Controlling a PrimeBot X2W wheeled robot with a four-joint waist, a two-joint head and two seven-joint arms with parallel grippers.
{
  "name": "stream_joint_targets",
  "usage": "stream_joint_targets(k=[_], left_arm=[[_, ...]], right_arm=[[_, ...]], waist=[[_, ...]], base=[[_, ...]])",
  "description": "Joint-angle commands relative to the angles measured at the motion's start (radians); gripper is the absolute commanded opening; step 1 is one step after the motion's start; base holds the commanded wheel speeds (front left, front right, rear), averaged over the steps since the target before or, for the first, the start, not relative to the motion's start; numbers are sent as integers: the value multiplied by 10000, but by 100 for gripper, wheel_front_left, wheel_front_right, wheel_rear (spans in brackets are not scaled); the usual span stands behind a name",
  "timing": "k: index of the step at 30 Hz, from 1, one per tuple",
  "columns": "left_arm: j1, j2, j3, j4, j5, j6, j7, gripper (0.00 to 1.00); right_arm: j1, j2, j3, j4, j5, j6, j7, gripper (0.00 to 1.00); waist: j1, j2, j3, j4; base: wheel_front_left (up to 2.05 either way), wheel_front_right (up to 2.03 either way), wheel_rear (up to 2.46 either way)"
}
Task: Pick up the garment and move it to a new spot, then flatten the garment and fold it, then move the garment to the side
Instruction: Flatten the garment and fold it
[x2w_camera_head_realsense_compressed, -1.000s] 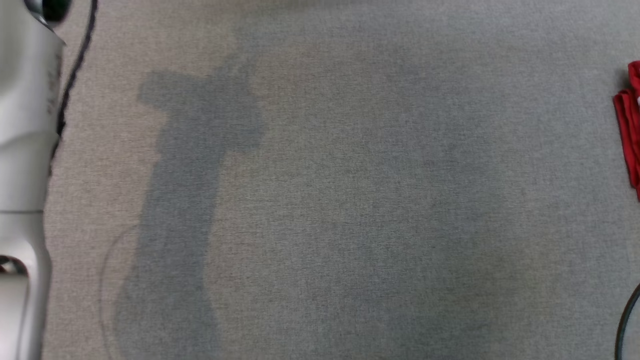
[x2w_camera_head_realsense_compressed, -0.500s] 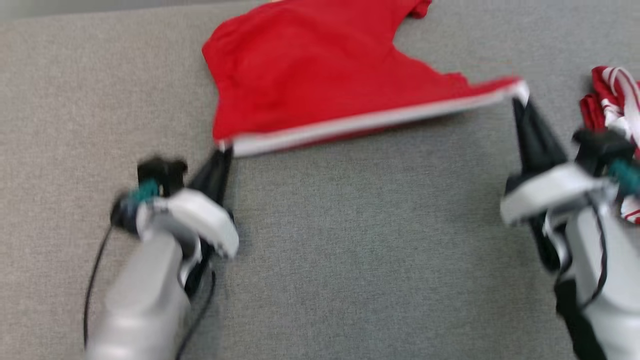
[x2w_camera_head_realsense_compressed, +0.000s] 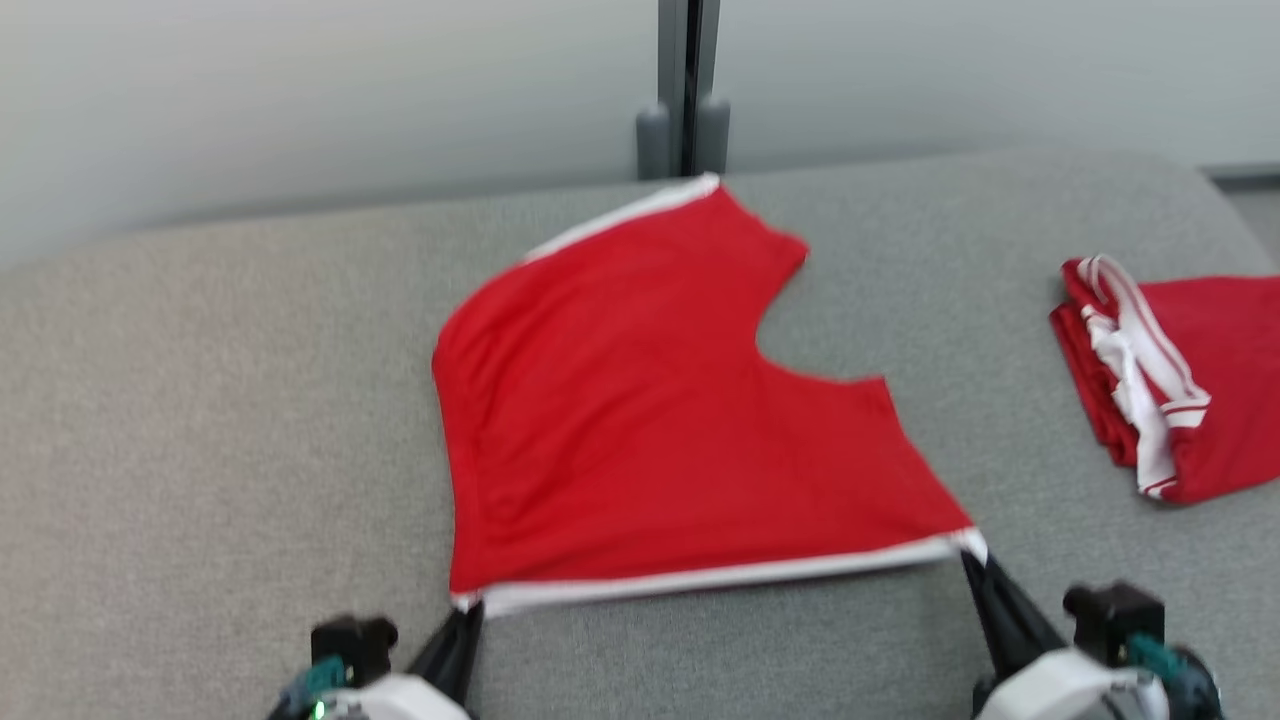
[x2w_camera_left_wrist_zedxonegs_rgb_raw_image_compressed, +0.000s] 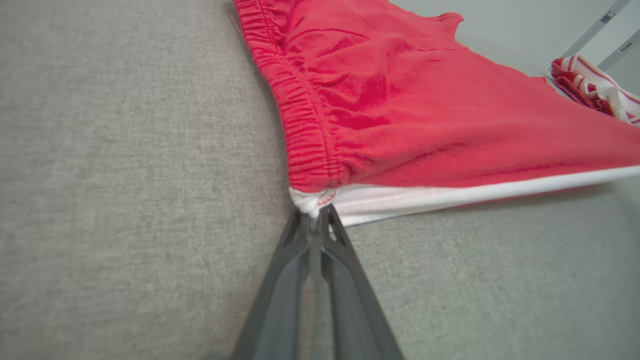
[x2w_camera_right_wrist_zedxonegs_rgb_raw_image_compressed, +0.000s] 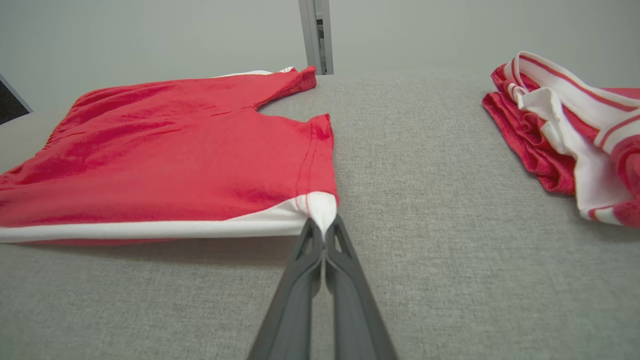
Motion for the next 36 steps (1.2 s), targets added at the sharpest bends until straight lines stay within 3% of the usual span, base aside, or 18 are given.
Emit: stream_joint_targets(k=[1,10,17,24,36], left_arm=[[485,182,-72,64,-124,18,64,0],[2096,586,-127,-586,-390,21,37,0],[2893,745,207,-1673,-239,29,28,0],[2432,782,-244,-3184,-559,25,30,0],[39,862,-1270,-3820,-1222,15,31,0]], right_arm=[[365,-37,-24,-25,-37,-27,7,0],[1970,-24,-248,-51,-152,-32,5,0],[2434,-119,-699,-574,-187,-49,1,0],[1125,-47,-894,-831,-410,-41,-1,0],[-2746,-331,-645,716,-840,-18,7,0]], waist=[[0,-1,-896,-124],[0,-1,-1908,-49],[0,-1,-1888,287],[0,-1,-1360,742],[0,-1,336,1588]], base=[[0,0,0],[0,0,0],[0,0,0],[0,0,0],[0,0,0]])
